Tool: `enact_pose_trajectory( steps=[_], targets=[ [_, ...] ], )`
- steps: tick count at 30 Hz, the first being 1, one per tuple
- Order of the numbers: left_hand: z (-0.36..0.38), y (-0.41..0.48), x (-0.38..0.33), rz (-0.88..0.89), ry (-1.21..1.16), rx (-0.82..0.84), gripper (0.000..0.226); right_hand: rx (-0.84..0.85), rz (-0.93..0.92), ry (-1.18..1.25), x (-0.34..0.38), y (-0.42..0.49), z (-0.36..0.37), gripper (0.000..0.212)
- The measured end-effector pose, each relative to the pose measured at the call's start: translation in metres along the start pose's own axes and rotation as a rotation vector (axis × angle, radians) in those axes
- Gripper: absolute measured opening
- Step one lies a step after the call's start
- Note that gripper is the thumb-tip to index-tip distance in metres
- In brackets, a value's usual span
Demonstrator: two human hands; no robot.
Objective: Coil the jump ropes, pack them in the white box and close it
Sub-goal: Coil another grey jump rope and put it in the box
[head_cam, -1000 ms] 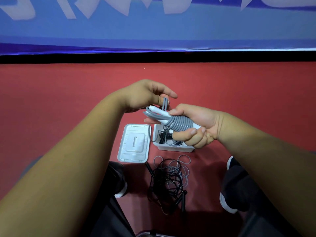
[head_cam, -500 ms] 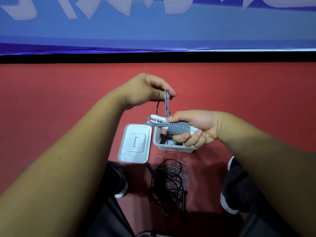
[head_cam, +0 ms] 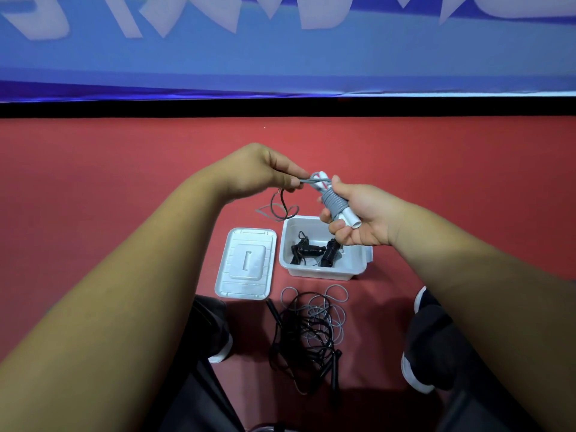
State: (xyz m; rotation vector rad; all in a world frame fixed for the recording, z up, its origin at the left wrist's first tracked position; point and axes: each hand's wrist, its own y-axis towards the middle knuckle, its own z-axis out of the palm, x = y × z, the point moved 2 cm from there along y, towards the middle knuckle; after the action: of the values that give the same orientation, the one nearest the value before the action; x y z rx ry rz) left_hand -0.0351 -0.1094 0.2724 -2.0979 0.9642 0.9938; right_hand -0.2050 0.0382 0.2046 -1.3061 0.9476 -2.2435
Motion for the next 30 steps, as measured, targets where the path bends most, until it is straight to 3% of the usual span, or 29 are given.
enact_pose_trajectory(
  steps=[8, 13, 17, 25, 30],
  targets=[
    [0.032, 0.012, 0.008, -0.148, 0.240, -0.019, 0.014, -0.009, -0.113, 0.065, 0.006, -0.009, 0.011, 0.054],
    [0.027, 0.011, 0.007, -0.140, -0.169, -0.085, 0.023, -0.041, -0.140, 0.061, 0.010, -0.013, 0.006, 0.060],
    [0.022, 0.008, 0.004, -0.113, -0.444, -0.016, 0.017, -0.050, -0.135, 0.055, 0.011, -0.016, 0.003, 0.061],
    [0.021, 0.008, 0.006, -0.068, -0.538, 0.083, 0.020, -0.057, -0.148, 0.073, 0.018, -0.019, -0.001, 0.061],
    [0.014, 0.006, 0.006, -0.033, -0.509, 0.072, 0.024, -0.053, -0.165, 0.077, 0.022, -0.020, -0.004, 0.045]
  ],
)
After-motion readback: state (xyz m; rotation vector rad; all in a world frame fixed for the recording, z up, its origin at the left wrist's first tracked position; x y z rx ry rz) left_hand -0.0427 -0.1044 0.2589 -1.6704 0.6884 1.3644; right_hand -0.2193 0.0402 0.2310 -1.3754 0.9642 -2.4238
